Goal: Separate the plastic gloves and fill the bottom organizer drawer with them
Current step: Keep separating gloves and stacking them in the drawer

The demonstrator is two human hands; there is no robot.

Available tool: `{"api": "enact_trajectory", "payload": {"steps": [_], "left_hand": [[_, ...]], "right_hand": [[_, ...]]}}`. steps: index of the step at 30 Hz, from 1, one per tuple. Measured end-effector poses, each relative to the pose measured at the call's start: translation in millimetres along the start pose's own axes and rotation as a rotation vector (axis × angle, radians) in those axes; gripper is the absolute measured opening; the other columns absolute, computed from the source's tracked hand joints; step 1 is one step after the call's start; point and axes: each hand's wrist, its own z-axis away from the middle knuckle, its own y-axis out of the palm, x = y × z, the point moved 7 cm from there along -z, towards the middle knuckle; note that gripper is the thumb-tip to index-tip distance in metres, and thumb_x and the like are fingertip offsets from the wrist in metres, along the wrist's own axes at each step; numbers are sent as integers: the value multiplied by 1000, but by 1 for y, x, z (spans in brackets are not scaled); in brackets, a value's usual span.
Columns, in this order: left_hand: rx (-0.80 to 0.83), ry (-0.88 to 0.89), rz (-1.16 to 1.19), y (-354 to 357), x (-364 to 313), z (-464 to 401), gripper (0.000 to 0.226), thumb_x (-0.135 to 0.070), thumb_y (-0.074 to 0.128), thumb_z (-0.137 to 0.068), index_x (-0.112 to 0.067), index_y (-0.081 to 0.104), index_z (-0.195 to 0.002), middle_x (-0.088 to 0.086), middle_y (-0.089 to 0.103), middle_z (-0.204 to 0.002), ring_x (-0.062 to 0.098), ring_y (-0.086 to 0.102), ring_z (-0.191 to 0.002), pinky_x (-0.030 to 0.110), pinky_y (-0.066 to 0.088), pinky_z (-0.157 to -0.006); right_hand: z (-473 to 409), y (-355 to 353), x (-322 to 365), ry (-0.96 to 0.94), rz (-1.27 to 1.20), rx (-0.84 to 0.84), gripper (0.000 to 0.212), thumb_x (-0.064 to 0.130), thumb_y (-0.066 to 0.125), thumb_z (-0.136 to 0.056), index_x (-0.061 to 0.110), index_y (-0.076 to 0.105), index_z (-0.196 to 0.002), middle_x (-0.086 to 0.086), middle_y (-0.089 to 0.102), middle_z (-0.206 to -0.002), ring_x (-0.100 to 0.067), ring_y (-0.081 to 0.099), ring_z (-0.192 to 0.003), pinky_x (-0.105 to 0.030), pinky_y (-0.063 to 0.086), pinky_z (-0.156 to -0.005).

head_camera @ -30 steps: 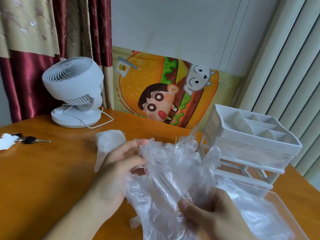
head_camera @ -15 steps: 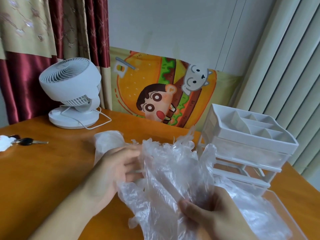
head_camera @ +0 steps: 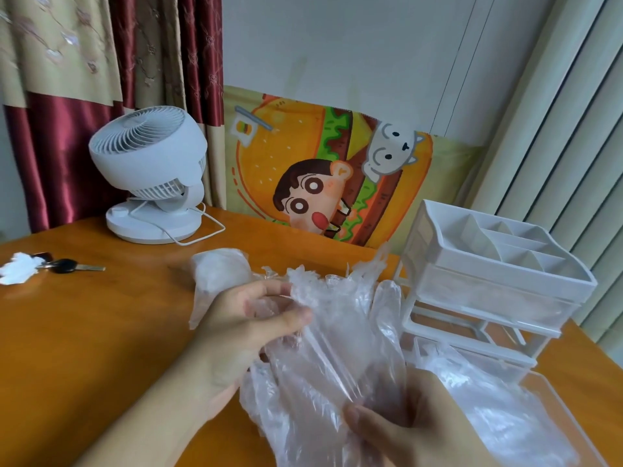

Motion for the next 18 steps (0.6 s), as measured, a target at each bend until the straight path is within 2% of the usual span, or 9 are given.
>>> {"api": "enact_trajectory", "payload": {"steps": [3,5,7,9,11,13,14,16,18], "left_hand": [[-46,28,116,-8,-1,-3,39,-12,81,-74,-12,75,-112,12,74,-91,24,70,-80,33,54,-73],[-45,45,182,-8,-3,-4,36,-9,77,-75,-12,76,-111,14,72,-94,26,67,-84,36,53,-77],[-31,30,252,-7,-3,-7,38,-4,76,-72,-6,76,-110,17,70,-94,28,66,-84,34,57,-72],[-2,-66,318,-6,3,-13,40,-2,77,-66,-2,77,-106,23,69,-98,32,70,-85,37,61,-68],[87,-167,276,-1,11,-14,40,-15,79,-69,-6,79,-108,23,74,-109,37,74,-94,47,61,-81],[165,-176,115,3,16,-8,51,-32,86,-74,-9,75,-118,19,74,-118,37,72,-110,55,53,-101],[163,-168,58,2,16,-5,54,-33,90,-74,-9,74,-120,18,75,-118,35,71,-111,54,51,-104],[134,-91,30,0,9,-1,35,-13,82,-84,-7,74,-117,21,76,-108,32,74,-99,46,57,-91],[92,-30,2,-1,1,1,30,5,68,-90,-6,72,-117,21,76,-102,33,73,-87,41,57,-78]], "right_hand": [[-1,0,2,-5,-37,4,21,0,81,-85,15,67,-83,-1,68,-59,-10,68,-56,-12,44,-56],[-2,0,1,1,-55,-2,26,4,84,-81,10,60,-91,0,65,-57,-10,66,-54,-11,44,-54],[-1,-1,-1,12,-67,-19,32,8,85,-78,8,57,-93,-2,67,-58,-15,67,-56,-12,45,-55],[-1,-3,-4,28,-98,-23,25,1,84,-84,7,60,-89,-7,70,-61,-22,71,-59,-17,49,-57],[-1,-5,-8,46,-112,-18,20,2,83,-87,9,68,-76,-12,72,-64,-25,73,-62,-22,51,-60],[0,-7,-8,49,-117,-27,17,5,84,-86,12,73,-76,-13,74,-66,-24,74,-64,-22,51,-62],[0,-7,-7,46,-120,-27,17,4,84,-86,13,74,-76,-13,73,-66,-23,74,-64,-21,50,-62],[1,-6,-6,42,-122,-15,19,4,84,-86,14,73,-74,-12,72,-65,-22,73,-63,-20,49,-60],[1,-6,-5,39,-124,-11,19,6,84,-86,14,72,-73,-12,71,-63,-20,72,-61,-19,48,-59]]}}
